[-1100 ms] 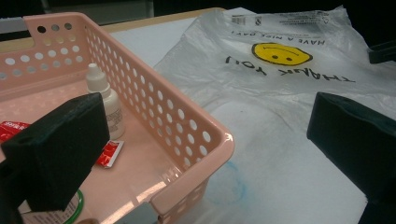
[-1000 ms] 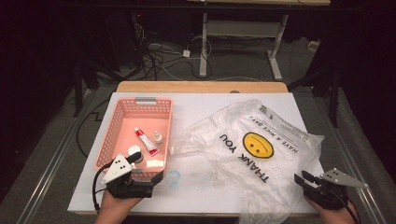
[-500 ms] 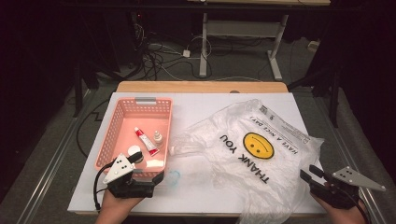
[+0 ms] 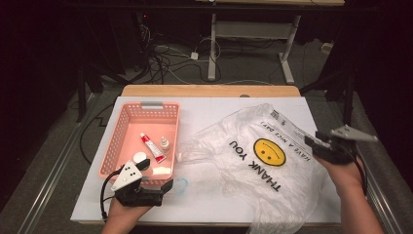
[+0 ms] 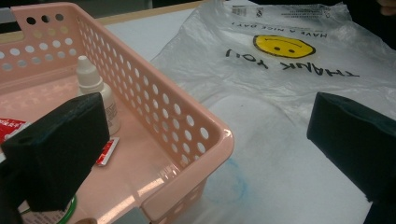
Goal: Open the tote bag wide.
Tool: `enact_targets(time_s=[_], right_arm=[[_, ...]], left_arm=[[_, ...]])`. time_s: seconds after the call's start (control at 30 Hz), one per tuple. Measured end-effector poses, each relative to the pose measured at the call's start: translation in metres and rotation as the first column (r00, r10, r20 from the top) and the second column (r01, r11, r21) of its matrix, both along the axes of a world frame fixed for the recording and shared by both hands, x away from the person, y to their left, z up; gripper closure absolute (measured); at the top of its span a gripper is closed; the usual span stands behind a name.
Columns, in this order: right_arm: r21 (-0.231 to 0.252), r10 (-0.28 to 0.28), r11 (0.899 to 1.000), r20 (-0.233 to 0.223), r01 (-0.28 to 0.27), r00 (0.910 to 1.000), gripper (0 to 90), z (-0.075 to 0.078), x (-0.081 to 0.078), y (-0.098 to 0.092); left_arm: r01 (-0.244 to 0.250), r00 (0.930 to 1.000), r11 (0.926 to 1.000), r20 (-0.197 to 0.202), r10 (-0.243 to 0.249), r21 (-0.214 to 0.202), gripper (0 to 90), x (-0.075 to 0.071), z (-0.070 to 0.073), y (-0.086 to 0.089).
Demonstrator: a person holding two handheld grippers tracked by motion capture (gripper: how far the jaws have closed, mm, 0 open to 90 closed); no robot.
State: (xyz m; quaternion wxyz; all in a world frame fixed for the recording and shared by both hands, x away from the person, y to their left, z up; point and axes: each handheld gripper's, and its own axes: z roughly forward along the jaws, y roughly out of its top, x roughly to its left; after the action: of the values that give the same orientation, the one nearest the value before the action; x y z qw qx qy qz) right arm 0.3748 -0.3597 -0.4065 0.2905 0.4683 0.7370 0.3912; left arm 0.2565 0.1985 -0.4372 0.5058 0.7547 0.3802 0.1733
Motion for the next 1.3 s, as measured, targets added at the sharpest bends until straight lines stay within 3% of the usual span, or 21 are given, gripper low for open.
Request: enact_targets(time_s=[0.03, 0.1, 0.13, 0.17, 0.23, 0.3, 0.37, 0.43, 0.6, 0.63, 0.67, 0.83, 0.9, 0.93, 1.07, 1.1, 1.13, 1.2, 1.23, 1.27, 1.3], right_arm=[[0.000, 0.000, 1.000, 0.000, 0.000, 1.0000, 52.6, 0.000, 0.000, 0.000], [-0.004, -0.005, 1.000, -0.033, 0.005, 0.9994, 52.9, 0.000, 0.027, 0.006], [-0.016, -0.019, 1.000, -0.076, 0.017, 0.9969, 54.5, -0.006, 0.051, 0.012], [-0.040, -0.029, 0.999, -0.098, 0.025, 0.9947, 55.0, -0.010, 0.062, 0.016], [-0.064, -0.033, 0.998, -0.125, 0.025, 0.9916, 55.7, -0.014, 0.072, 0.019], [-0.086, -0.045, 0.996, -0.166, 0.031, 0.9850, 59.3, -0.023, 0.091, 0.021], [-0.121, -0.066, 0.992, -0.196, 0.042, 0.9783, 70.0, -0.031, 0.099, 0.022], [-0.142, -0.082, 0.989, -0.229, 0.050, 0.9699, 90.0, -0.039, 0.105, 0.021], [-0.118, -0.129, 0.987, -0.208, 0.106, 0.9697, 90.0, -0.041, 0.112, 0.012], [-0.091, -0.148, 0.987, -0.195, 0.132, 0.9696, 90.0, -0.039, 0.113, 0.008], [-0.062, -0.187, 0.982, -0.169, 0.178, 0.9678, 90.0, -0.034, 0.117, -0.003], [-0.037, -0.225, 0.974, -0.155, 0.222, 0.9618, 90.0, -0.028, 0.124, -0.015], [-0.031, -0.241, 0.971, -0.157, 0.239, 0.9578, 90.0, -0.030, 0.125, -0.017], [-0.028, -0.237, 0.971, -0.154, 0.235, 0.9592, 81.8, -0.031, 0.125, -0.018], [-0.028, -0.198, 0.980, -0.113, 0.196, 0.9736, 69.0, -0.021, 0.114, -0.014], [-0.029, -0.184, 0.983, -0.103, 0.182, 0.9775, 66.0, -0.017, 0.109, -0.012], [-0.032, -0.143, 0.989, -0.070, 0.141, 0.9872, 63.8, -0.008, 0.092, -0.007], [-0.028, -0.127, 0.992, -0.058, 0.126, 0.9902, 62.9, -0.006, 0.086, -0.005], [-0.020, -0.109, 0.994, -0.060, 0.108, 0.9922, 61.0, -0.004, 0.075, 0.000], [-0.015, -0.075, 0.997, -0.048, 0.075, 0.9960, 59.5, -0.003, 0.054, 0.007], [-0.003, -0.062, 0.998, -0.046, 0.062, 0.9970, 59.4, -0.004, 0.046, 0.010]], left_arm=[[0.001, 1.0000, 1.0000, 0.001, -0.001, 0.002, 0.0, 0.000, 0.000, 0.000], [-0.001, 1.0000, 1.0000, -0.001, 0.001, 0.000, 0.0, 0.001, 0.000, 0.000], [-0.004, 1.0000, 1.0000, -0.003, 0.004, -0.005, 0.0, 0.001, 0.000, 0.001], [-0.006, 1.0000, 1.0000, -0.005, 0.006, -0.006, 0.0, 0.002, -0.001, 0.001], [-0.007, 1.0000, 0.9999, -0.003, 0.007, -0.009, 0.0, 0.001, -0.001, 0.001], [0.000, 1.0000, 1.0000, 0.002, 0.000, -0.001, 0.0, 0.000, 0.000, 0.001], [0.008, 1.0000, 1.0000, 0.006, -0.008, 0.002, 0.0, -0.001, 0.001, 0.000], [0.009, 0.9999, 1.0000, 0.006, -0.009, 0.001, 0.0, -0.001, 0.001, 0.000], [0.011, 0.9999, 0.9999, 0.005, -0.011, -0.003, 0.0, 0.001, 0.000, 0.000], [0.010, 0.9999, 0.9999, 0.005, -0.010, -0.006, 0.0, 0.003, 0.001, -0.001], [0.010, 0.9999, 0.9999, 0.008, -0.010, -0.007, 0.0, 0.005, 0.002, -0.002], [0.021, 0.9996, 0.9998, 0.021, -0.021, -0.001, 0.0, 0.009, 0.004, -0.008], [0.025, 0.9995, 0.9997, 0.018, -0.025, 0.004, 0.0, 0.009, 0.003, -0.009], [0.026, 0.9995, 0.9996, 0.017, -0.026, 0.003, 0.0, 0.009, 0.003, -0.009], [0.009, 0.9995, 1.0000, 0.029, -0.010, 0.001, 0.0, 0.008, 0.002, -0.007], [0.004, 0.9994, 1.0000, 0.035, -0.004, 0.000, 0.0, 0.009, 0.003, -0.007], [-0.003, 0.9992, 1.0000, 0.039, 0.003, -0.006, 0.0, 0.010, 0.004, -0.006], [-0.010, 0.9993, 0.9999, 0.035, 0.010, -0.010, 0.0, 0.011, 0.005, -0.006], [-0.011, 0.9993, 0.9999, 0.034, 0.011, -0.012, 0.0, 0.011, 0.006, -0.005], [-0.011, 0.9995, 0.9998, 0.031, 0.011, -0.016, 0.0, 0.010, 0.006, -0.005], [-0.007, 0.9997, 0.9999, 0.025, 0.007, -0.014, 0.0, 0.010, 0.006, -0.005]])
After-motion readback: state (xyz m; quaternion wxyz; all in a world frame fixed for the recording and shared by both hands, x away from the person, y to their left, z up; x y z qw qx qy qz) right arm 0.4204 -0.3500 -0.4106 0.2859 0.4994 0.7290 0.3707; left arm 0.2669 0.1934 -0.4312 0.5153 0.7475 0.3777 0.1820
